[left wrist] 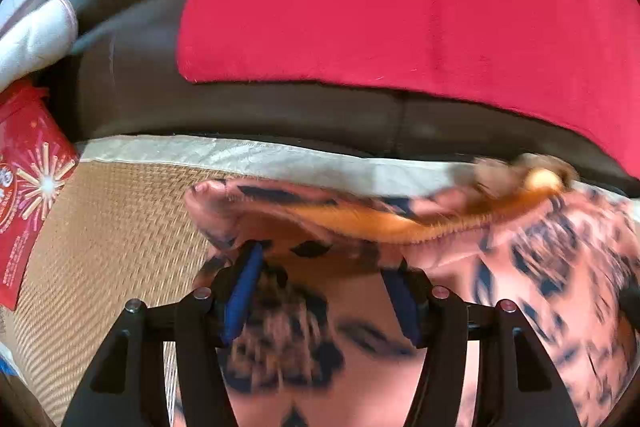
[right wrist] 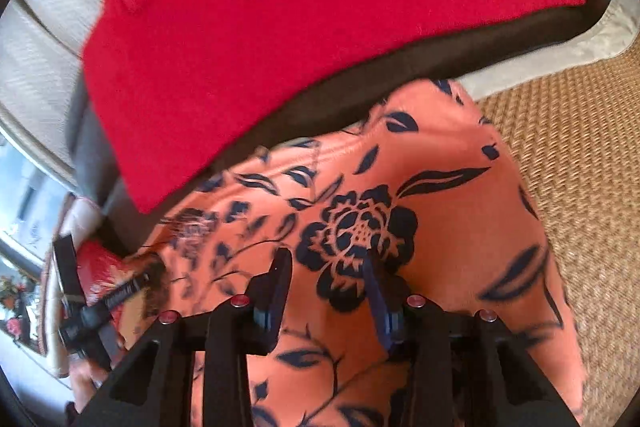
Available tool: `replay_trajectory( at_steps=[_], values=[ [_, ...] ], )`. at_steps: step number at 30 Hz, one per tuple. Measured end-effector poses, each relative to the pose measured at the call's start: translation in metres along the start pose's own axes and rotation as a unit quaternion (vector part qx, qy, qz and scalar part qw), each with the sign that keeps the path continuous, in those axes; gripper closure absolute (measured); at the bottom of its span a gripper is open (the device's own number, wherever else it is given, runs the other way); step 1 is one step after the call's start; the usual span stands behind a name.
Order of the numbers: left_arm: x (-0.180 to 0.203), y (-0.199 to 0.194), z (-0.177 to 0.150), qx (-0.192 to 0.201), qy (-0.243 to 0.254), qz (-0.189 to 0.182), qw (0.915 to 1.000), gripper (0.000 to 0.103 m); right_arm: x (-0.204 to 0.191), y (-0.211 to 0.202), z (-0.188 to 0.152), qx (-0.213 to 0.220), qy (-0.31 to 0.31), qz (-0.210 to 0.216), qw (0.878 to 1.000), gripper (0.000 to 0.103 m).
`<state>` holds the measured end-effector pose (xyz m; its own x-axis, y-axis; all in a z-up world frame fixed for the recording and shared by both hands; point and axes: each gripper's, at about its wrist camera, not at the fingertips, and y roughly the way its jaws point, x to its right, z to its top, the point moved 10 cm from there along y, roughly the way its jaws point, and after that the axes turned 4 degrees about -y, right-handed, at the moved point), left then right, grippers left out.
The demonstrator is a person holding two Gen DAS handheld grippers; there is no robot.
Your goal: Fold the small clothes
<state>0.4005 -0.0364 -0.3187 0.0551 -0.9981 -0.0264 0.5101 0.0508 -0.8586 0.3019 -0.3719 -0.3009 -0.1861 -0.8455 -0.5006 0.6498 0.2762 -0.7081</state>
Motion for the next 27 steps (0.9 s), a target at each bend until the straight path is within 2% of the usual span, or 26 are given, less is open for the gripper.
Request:
replay_trajectory(
  at_steps=[2,4,6,8,9,11,14,17,18,19,21,25,27],
  values=[
    [-0.005,0.019,0.003,-0.019,-0.012,0.011,0.9997,0.041,0.001,0.008,0.000,-0.003,-0.003,-0.005,1.000,0.064],
    [-0.008,0.025,0.008,-0.018,-0.018,0.017,0.9995,0.041,-0.001,0.008,0.001,-0.003,-0.011,-0.007,1.000,0.063],
    [-0.008,0.019,0.011,-0.019,-0.017,0.014,0.9996,0.041,-0.003,0.004,0.000,0.002,-0.013,-0.005,1.000,0.062],
    [-0.009,-0.002,0.007,-0.004,-0.019,-0.005,0.9998,0.041,-0.011,-0.004,-0.005,0.005,-0.016,0.007,1.000,0.061],
    [-0.011,-0.018,0.001,0.008,-0.017,-0.014,0.9997,0.041,-0.016,-0.009,-0.010,0.007,-0.020,0.009,1.000,0.061],
    [-0.021,-0.048,-0.019,0.024,-0.018,-0.005,0.9995,0.041,-0.023,-0.019,-0.016,0.009,-0.021,0.018,1.000,0.061],
    [-0.025,-0.081,-0.049,0.041,-0.024,-0.013,0.9988,0.040,-0.036,-0.033,-0.022,0.014,-0.017,0.038,0.999,0.061],
    [-0.038,-0.096,-0.083,0.038,-0.020,0.031,0.9986,0.039,-0.053,-0.036,-0.041,0.006,-0.023,0.046,0.999,0.061],
    [-0.040,-0.097,-0.092,0.036,-0.022,0.037,0.9984,0.036,-0.059,-0.035,-0.051,-0.003,-0.028,0.044,0.999,0.061],
    [-0.043,-0.094,-0.100,0.034,-0.020,0.049,0.9980,0.031,-0.062,-0.033,-0.059,-0.013,-0.034,0.039,0.999,0.061],
    [-0.051,-0.079,-0.116,0.024,0.004,0.094,0.9953,0.030,-0.066,-0.020,-0.079,-0.042,-0.044,0.022,0.998,0.056],
    [-0.052,-0.074,-0.122,0.046,0.021,0.113,0.9923,0.029,-0.073,-0.021,-0.095,-0.037,-0.097,-0.034,0.994,0.055],
    [-0.045,-0.082,-0.120,0.065,0.024,0.106,0.9919,0.029,-0.078,-0.024,-0.096,-0.027,-0.117,-0.062,0.991,0.055]
  ],
)
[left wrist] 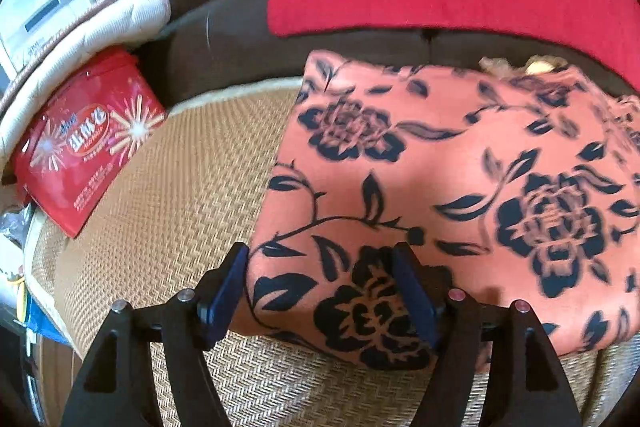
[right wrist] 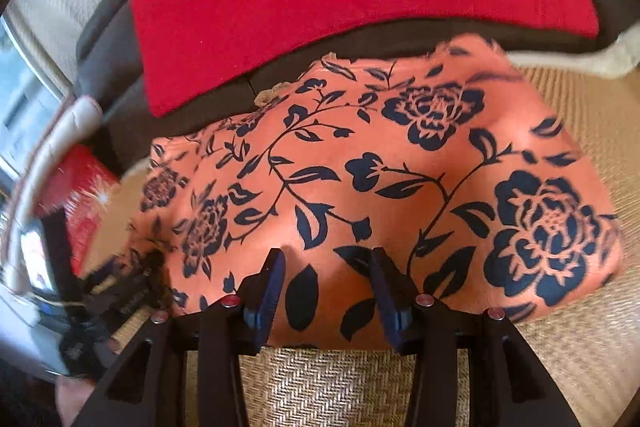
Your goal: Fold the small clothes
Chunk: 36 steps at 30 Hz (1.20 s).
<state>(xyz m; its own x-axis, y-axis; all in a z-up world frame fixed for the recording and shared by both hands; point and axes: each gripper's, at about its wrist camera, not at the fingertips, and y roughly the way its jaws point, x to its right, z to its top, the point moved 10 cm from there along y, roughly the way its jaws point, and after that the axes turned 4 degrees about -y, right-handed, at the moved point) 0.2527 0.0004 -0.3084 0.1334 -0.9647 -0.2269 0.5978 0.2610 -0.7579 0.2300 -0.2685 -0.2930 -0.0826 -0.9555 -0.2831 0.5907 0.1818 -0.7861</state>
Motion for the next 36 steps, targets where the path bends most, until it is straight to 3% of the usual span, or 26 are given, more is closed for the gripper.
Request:
replay_trajectory(
  at_steps=[6,13,18,24,36],
  values=[
    [0.006,-0.015,0.006,0.031,-0.004,-0.011,0.9994,0.029,-0.006,-0.022,0.014,0.037,-0.053,-0.087,0.994,0.052],
    [0.013,0.006,0.000,0.009,0.015,0.012,0.9998,0.029,-0.006,-0.009,0.018,0.026,-0.088,-0.131,0.987,0.051],
    [0.010,-0.002,0.009,0.023,-0.008,-0.007,0.9997,0.029,-0.018,-0.032,0.036,0.087,-0.122,-0.164,0.975,0.051],
    [-0.003,-0.014,0.016,0.048,-0.023,-0.003,0.9986,0.029,-0.039,-0.049,0.046,0.129,-0.144,-0.168,0.967,0.051],
    [-0.037,-0.014,0.012,0.047,-0.042,-0.003,0.9980,0.029,-0.078,-0.054,0.052,0.162,-0.171,-0.164,0.958,0.051]
  ],
)
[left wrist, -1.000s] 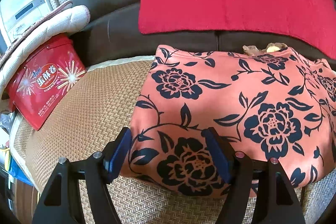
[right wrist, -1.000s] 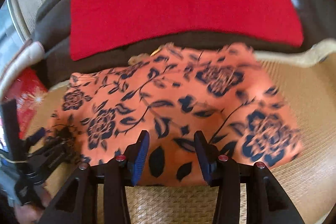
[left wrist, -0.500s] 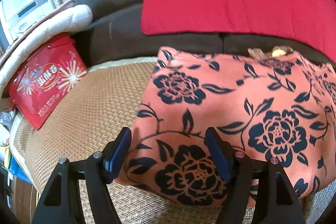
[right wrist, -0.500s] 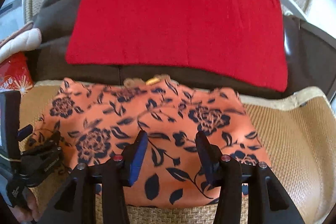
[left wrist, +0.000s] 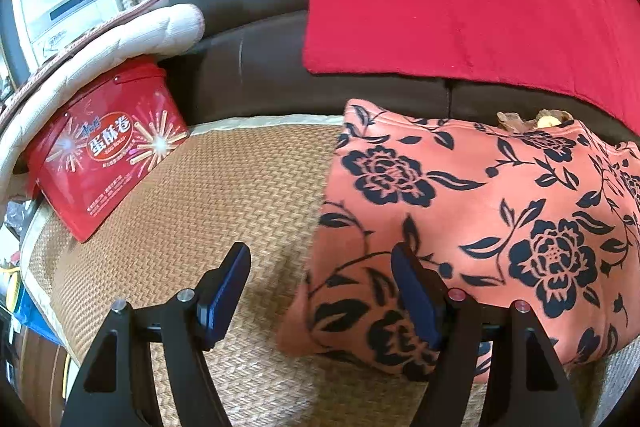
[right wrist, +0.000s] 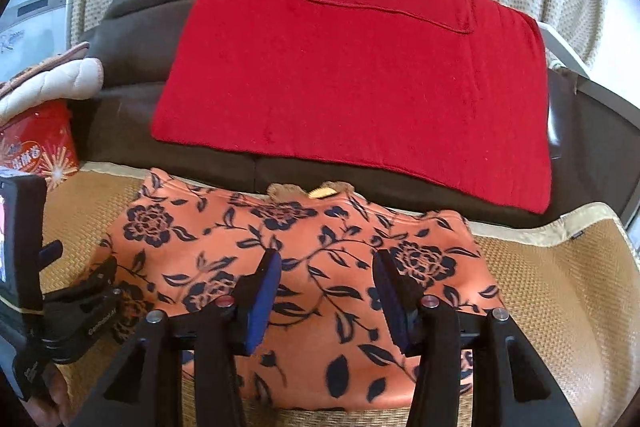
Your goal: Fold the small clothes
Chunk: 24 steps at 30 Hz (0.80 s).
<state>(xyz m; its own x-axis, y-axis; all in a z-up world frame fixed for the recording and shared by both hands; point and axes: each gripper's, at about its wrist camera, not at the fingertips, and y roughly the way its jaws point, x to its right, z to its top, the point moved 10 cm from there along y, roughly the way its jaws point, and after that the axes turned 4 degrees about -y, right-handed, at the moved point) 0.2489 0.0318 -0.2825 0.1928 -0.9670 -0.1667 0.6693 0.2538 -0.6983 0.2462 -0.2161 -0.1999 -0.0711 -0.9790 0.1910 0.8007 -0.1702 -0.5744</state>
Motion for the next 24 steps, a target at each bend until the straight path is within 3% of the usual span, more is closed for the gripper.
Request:
replay_trajectory(
  at_steps=[8,10,14,18,21,24],
  values=[
    [-0.037,0.003,-0.009,-0.011,-0.019,0.007,0.9997,0.029,-0.038,0.001,0.007,0.008,-0.026,0.017,0.999,0.051],
    [-0.046,0.004,-0.016,-0.028,-0.030,0.003,0.9991,0.029,-0.048,0.006,0.005,-0.002,-0.034,0.025,0.999,0.051],
    [-0.055,0.000,-0.033,-0.073,-0.084,-0.044,0.9928,0.029,-0.056,0.036,-0.020,-0.069,-0.029,0.046,0.996,0.050],
    [-0.041,-0.003,-0.050,-0.110,-0.101,-0.090,0.9847,0.029,-0.050,0.066,-0.058,-0.153,-0.005,0.077,0.985,0.050],
    [-0.032,-0.003,-0.060,-0.130,-0.114,-0.110,0.9788,0.029,-0.046,0.057,-0.055,-0.138,0.005,0.099,0.985,0.050],
    [-0.028,-0.002,-0.056,-0.126,-0.130,-0.119,0.9762,0.029,-0.045,0.043,-0.052,-0.125,0.032,0.155,0.979,0.050]
  ],
)
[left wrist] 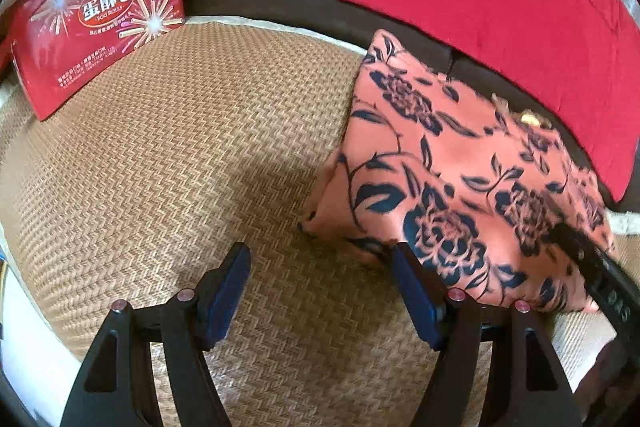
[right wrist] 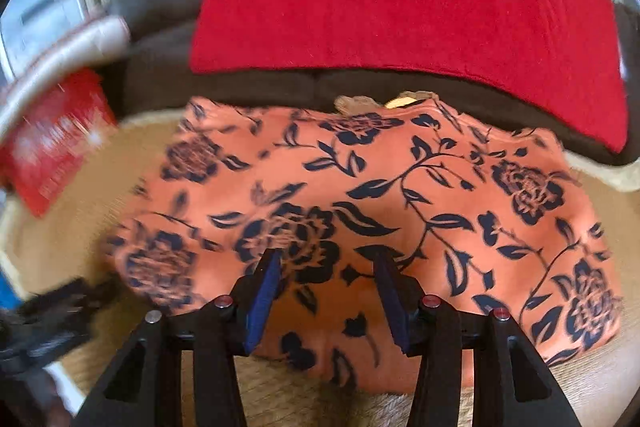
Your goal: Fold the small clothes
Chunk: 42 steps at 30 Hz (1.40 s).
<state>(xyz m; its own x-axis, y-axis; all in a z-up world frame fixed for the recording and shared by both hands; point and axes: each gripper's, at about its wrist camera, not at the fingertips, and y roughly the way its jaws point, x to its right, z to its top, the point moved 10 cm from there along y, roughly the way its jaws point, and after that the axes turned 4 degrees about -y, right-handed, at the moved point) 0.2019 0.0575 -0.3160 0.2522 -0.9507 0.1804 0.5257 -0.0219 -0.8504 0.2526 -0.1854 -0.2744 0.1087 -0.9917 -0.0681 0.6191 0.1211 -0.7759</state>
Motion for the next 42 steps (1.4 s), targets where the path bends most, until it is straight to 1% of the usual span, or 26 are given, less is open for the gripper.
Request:
replay_trajectory(
  at_steps=[1,5,6,8,9,10,13,16,17,20,22,24,26,27,28,29,31,32,33,34,35,36,38,39,40,42],
  values=[
    [0.002,0.001,0.002,0.002,-0.007,-0.006,1.0000,0.029,0.004,-0.002,-0.001,0.001,0.008,0.003,1.000,0.050],
    [0.010,0.011,0.010,-0.007,-0.023,-0.027,0.9993,0.029,0.032,-0.007,0.000,0.013,0.021,-0.047,0.999,0.050],
    [0.013,0.015,0.012,-0.009,-0.029,-0.034,0.9990,0.029,0.039,-0.005,0.001,0.010,0.018,-0.054,0.998,0.050],
    [0.018,0.026,0.015,-0.014,-0.043,-0.041,0.9981,0.030,0.048,0.010,-0.006,-0.023,0.016,-0.052,0.998,0.050],
    [0.020,0.028,0.018,-0.011,-0.048,-0.044,0.9978,0.033,0.050,0.015,-0.010,-0.032,0.022,-0.044,0.998,0.050],
    [0.023,0.030,0.020,-0.006,-0.049,-0.048,0.9976,0.044,0.051,0.017,-0.008,-0.029,0.023,-0.039,0.999,0.050],
    [0.031,0.034,0.025,-0.001,-0.046,-0.055,0.9974,0.062,0.055,0.016,-0.007,-0.029,0.033,-0.024,0.999,0.049],
    [0.036,0.033,0.029,0.010,-0.047,-0.063,0.9969,0.071,0.057,0.012,-0.009,-0.026,0.048,-0.004,0.998,0.049],
    [0.038,0.029,0.031,0.019,-0.043,-0.065,0.9968,0.072,0.058,0.011,-0.009,-0.026,0.053,0.003,0.998,0.049],
    [0.054,0.010,0.041,0.061,0.001,-0.057,0.9965,0.077,0.064,0.005,-0.011,-0.025,0.069,0.025,0.997,0.049],
    [0.070,-0.006,0.045,0.093,0.033,-0.063,0.9931,0.079,0.068,0.001,-0.010,-0.022,0.088,0.046,0.995,0.049],
    [0.088,-0.023,0.048,0.132,0.078,-0.069,0.9858,0.080,0.074,-0.005,-0.010,-0.017,0.118,0.081,0.989,0.048],
    [0.111,-0.037,0.048,0.159,0.119,-0.073,0.9774,0.080,0.084,-0.011,-0.003,0.000,0.160,0.139,0.977,0.048],
    [0.122,-0.042,0.045,0.168,0.136,-0.078,0.9732,0.080,0.091,-0.012,0.001,0.008,0.183,0.171,0.968,0.045],
    [0.132,-0.045,0.041,0.175,0.151,-0.082,0.9695,0.080,0.095,-0.013,0.004,0.010,0.195,0.190,0.962,0.042],
    [0.138,-0.047,0.038,0.176,0.158,-0.082,0.9680,0.080,0.099,-0.014,0.010,0.011,0.205,0.217,0.954,0.034],
    [0.148,-0.045,0.030,0.176,0.175,-0.080,0.9654,0.080,0.103,-0.015,0.024,0.012,0.208,0.240,0.948,0.032],
    [0.151,-0.043,0.028,0.176,0.182,-0.077,0.9643,0.080,0.102,-0.018,0.037,0.014,0.201,0.256,0.946,0.030],
    [0.154,-0.043,0.025,0.178,0.187,-0.074,0.9633,0.080,0.097,-0.020,0.050,0.010,0.188,0.273,0.943,0.023],
    [0.156,-0.042,0.024,0.180,0.191,-0.073,0.9622,0.080,0.088,-0.021,0.064,0.001,0.170,0.288,0.942,0.021],
    [0.158,-0.042,0.024,0.183,0.195,-0.070,0.9611,0.081,0.077,-0.024,0.076,-0.010,0.149,0.296,0.943,0.021],
    [0.157,-0.043,0.022,0.184,0.197,-0.069,0.9605,0.080,0.060,-0.024,0.093,-0.028,0.115,0.306,0.945,0.021],
    [0.156,-0.041,0.021,0.182,0.200,-0.068,0.9602,0.081,0.027,-0.023,0.114,-0.060,0.066,0.321,0.943,0.021],
    [0.156,-0.040,0.021,0.182,0.201,-0.067,0.9602,0.081,0.009,-0.019,0.127,-0.076,0.044,0.323,0.942,0.021],
    [0.157,-0.039,0.020,0.182,0.202,-0.067,0.9600,0.081,-0.002,-0.018,0.131,-0.086,0.029,0.318,0.944,0.021],
    [0.158,-0.038,0.020,0.182,0.206,-0.066,0.9590,0.081,-0.033,-0.003,0.144,-0.119,-0.039,0.279,0.952,0.021]
  ],
)
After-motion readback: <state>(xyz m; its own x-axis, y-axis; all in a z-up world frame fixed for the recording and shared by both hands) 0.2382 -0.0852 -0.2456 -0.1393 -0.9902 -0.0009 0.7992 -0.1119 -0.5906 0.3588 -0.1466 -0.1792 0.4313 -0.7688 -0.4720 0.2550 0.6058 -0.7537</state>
